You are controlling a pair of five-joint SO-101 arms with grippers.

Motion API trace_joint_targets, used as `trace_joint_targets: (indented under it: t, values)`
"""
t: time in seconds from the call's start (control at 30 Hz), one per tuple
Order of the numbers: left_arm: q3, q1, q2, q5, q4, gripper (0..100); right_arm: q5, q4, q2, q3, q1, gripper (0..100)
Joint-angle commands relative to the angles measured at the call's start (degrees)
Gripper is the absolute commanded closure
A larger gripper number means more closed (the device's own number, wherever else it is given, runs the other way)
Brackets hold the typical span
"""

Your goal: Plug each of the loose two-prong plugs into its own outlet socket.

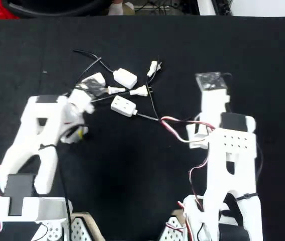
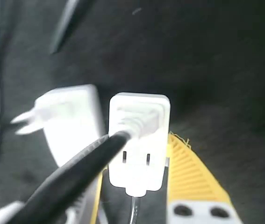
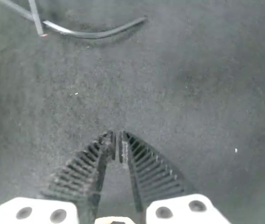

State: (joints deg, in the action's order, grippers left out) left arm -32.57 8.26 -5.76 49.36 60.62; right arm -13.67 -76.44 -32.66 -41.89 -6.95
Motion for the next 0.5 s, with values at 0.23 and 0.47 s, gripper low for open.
trace_joint_targets:
  t: [0.23, 0.47]
  values:
    - [2.6, 9.3, -0.5, 3.5, -5.8, 79, 0.1, 3.3, 0.3, 0.3, 3.4, 98.6]
    - [8.4, 9.6, -1.1, -12.6, -3.1, 71, 0.1, 3.3, 0.3, 0.1, 3.4, 98.6]
